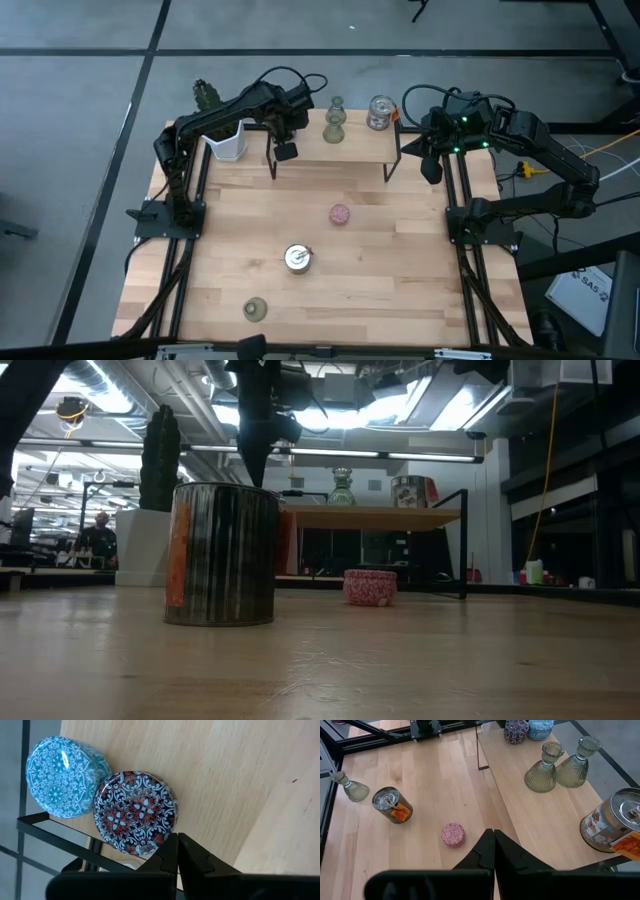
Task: Pick & Place candle stick holders
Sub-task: Put the red scented candle aligned with the blue scented candle on the shelf, then put the pink scented candle aligned with the red scented candle on the shelf
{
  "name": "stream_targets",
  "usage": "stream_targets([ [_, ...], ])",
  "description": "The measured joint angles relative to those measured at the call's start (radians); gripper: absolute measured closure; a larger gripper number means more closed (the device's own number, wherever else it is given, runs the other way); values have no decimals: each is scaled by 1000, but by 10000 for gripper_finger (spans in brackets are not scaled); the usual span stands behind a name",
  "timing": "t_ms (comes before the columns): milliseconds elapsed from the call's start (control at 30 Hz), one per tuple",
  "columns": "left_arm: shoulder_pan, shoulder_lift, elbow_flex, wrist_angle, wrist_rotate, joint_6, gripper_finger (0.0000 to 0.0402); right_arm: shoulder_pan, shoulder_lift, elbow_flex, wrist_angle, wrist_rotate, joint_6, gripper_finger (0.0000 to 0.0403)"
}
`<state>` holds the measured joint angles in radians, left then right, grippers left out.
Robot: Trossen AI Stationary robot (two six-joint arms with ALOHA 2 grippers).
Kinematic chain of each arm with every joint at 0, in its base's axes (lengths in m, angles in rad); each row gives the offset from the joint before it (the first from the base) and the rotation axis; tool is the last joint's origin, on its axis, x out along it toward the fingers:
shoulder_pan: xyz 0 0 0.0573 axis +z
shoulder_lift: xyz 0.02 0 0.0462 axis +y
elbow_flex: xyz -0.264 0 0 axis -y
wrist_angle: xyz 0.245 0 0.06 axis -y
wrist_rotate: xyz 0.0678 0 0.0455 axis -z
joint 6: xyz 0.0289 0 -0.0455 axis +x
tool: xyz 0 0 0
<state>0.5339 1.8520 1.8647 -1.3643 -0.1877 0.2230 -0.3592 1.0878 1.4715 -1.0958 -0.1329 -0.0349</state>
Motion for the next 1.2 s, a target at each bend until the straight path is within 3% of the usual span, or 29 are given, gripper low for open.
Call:
stream_targets([
  [333,-40,-75,0,22,91,-22,400,0,0,0,0,0,-11,402],
  [600,-139,-129,0,194,235,2,400,0,0,0,-4,0,-11,402],
  [933,-331,-127,-89,357,236,-52,400,1,0,0,-9,0,-11,402],
  [1200,-399,-140,-168,440,240,-47,400,1,0,0,-8,0,-11,402],
])
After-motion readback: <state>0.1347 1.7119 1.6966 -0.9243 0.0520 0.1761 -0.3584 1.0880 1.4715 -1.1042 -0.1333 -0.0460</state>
